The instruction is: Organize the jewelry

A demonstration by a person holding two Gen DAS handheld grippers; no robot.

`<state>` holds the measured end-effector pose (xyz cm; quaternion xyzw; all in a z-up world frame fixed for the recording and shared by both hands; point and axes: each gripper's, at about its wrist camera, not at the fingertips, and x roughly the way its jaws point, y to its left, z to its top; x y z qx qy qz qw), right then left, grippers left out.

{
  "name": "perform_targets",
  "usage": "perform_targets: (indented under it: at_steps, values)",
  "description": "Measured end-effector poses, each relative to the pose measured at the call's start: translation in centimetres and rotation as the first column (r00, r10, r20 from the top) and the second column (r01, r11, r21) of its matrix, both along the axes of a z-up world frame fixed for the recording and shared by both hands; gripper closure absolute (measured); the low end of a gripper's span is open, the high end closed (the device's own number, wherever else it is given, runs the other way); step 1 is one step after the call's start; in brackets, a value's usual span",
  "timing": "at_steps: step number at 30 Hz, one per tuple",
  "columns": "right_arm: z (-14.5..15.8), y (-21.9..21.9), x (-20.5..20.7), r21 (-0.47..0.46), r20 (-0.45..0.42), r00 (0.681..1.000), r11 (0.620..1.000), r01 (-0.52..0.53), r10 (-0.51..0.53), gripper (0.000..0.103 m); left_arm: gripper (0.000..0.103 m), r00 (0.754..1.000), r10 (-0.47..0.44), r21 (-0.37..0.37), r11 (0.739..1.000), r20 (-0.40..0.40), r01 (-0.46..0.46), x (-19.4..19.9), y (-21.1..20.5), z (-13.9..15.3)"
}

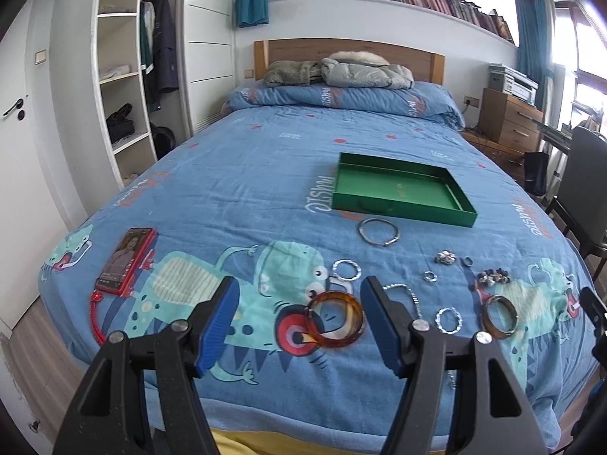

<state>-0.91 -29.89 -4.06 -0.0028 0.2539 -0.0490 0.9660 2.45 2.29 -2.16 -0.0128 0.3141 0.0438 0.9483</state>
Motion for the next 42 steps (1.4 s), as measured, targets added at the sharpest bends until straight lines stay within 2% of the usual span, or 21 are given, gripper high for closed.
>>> perform_targets:
  at_steps: [7,11,15,17,22,28,34,36,38,42]
  values:
    - [-1.0,-2.6,0.4,0.027,-0.031,0.999,0.999,0.02,-0.019,0.0,0.039,0.999,0.041,-0.044,0.998,-0.009,-0.041,0.0,1.6,-0.7]
    - [-2.0,-3.6,0.7,0.049,-0.057,0.998,0.999,0.014,-0.011,0.001,0.039,0.999,-0.026,-0.086,0.996,-0.041,0.022,0.5,0.1,-1.7]
    - [-3.2,-3.6,1.3,0.073,-0.097,0.995,0.997,-0.025,0.032,0.01,0.039,0.986,-0.121,-0.141,0.984,-0.114,0.105,1.4,-2.1,-3.7]
    - [-4.0,-3.5,1.7,0.091,-0.116,0.992,0.995,-0.045,0.055,0.015,0.039,0.974,-0.164,-0.178,0.975,-0.154,0.136,1.9,-3.2,-5.0]
    - [-5.7,-4.1,3.1,0.14,-0.169,0.981,0.987,-0.076,0.099,0.034,0.042,0.936,-0.274,-0.243,0.945,-0.222,0.219,2.7,-6.2,-7.7]
    - [-7.1,-4.7,4.6,0.167,-0.208,0.969,0.981,-0.095,0.129,0.037,0.042,0.886,-0.372,-0.269,0.915,-0.278,0.3,3.9,-9.8,-9.4]
    - [-8.0,-5.0,5.9,0.178,-0.232,0.959,0.977,-0.12,0.16,0.037,0.043,0.857,-0.374,-0.244,0.922,-0.354,0.301,6.0,-12.0,-11.4]
    - [-8.3,-5.2,6.3,0.181,-0.243,0.956,0.976,-0.121,0.164,0.037,0.049,0.846,-0.373,-0.251,0.922,-0.381,0.294,6.7,-12.4,-12.2]
    - [-8.7,-5.3,6.8,0.186,-0.257,0.951,0.975,-0.123,0.17,0.038,0.061,0.837,-0.36,-0.24,0.929,-0.413,0.282,7.3,-12.7,-13.0]
    - [-9.6,-5.4,8.4,0.21,-0.298,0.935,0.968,-0.135,0.194,0.048,0.077,0.834,-0.334,-0.226,0.94,-0.439,0.257,8.1,-12.7,-13.3]
